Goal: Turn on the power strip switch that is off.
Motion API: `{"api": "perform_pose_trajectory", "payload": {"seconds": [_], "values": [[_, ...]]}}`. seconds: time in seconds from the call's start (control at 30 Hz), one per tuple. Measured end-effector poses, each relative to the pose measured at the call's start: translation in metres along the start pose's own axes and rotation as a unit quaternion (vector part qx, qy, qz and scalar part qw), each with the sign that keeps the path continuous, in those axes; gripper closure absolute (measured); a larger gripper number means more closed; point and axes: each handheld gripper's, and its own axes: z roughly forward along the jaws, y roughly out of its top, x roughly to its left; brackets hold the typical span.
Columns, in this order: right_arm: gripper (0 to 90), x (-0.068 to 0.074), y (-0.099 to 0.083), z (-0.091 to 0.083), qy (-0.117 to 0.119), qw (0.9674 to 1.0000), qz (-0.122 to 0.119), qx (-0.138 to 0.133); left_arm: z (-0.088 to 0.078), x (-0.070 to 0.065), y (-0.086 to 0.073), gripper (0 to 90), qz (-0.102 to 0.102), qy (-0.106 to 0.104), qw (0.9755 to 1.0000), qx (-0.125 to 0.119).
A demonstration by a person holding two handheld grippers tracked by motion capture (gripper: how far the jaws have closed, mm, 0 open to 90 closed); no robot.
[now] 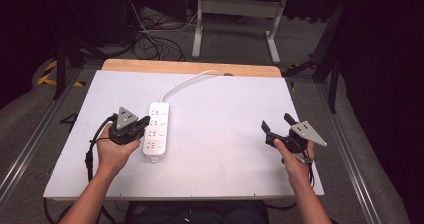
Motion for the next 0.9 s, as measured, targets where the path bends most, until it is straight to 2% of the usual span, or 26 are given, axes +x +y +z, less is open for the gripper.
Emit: {"api": "perform_pose_trajectory", "payload": {"seconds": [0.17, 0.23, 0.33, 0.47, 0.53, 0.7, 0.77, 0.87, 0.9], "values": [[10.6, 0.001, -0.001, 0.001, 0.003, 1.0, -0.001, 0.005, 0.013, -0.004, 0.003, 90.0, 0.01, -0.02, 0.9992, 0.034], [10.6, 0.001, -0.001, 0.001, 0.003, 1.0, -0.003, 0.006, 0.018, -0.007, 0.004, 90.0, 0.016, -0.02, 0.9985, 0.047], [10.6, 0.002, -0.001, 0.002, 0.002, 0.9999, -0.004, 0.011, 0.026, -0.009, 0.005, 90.0, 0.017, -0.023, 0.9976, 0.064], [10.5, 0.002, -0.002, 0.002, 0.002, 0.9999, -0.003, 0.011, 0.037, -0.009, 0.004, 90.0, 0.004, -0.031, 0.9956, 0.089], [10.5, 0.002, -0.002, 0.002, 0.002, 0.9999, -0.003, 0.013, 0.04, -0.01, 0.003, 90.0, 0.009, -0.033, 0.9943, 0.101], [10.5, 0.002, -0.002, 0.002, 0.003, 0.9998, -0.003, 0.017, 0.04, -0.011, 0.003, 89.9, 0.002, -0.043, 0.9937, 0.103], [10.5, 0.002, -0.002, 0.003, 0.004, 0.9998, -0.002, 0.018, 0.042, -0.011, 0.002, 89.8, 0.011, -0.044, 0.9926, 0.112], [10.5, 0.001, -0.003, 0.003, 0.003, 0.9998, -0.003, 0.019, 0.045, -0.013, 0.001, 89.7, 0.01, -0.047, 0.9916, 0.12], [10.5, 0.001, -0.003, 0.003, 0.004, 0.9998, -0.003, 0.021, 0.045, -0.012, 0.001, 89.7, 0.016, -0.046, 0.9911, 0.124]]}}
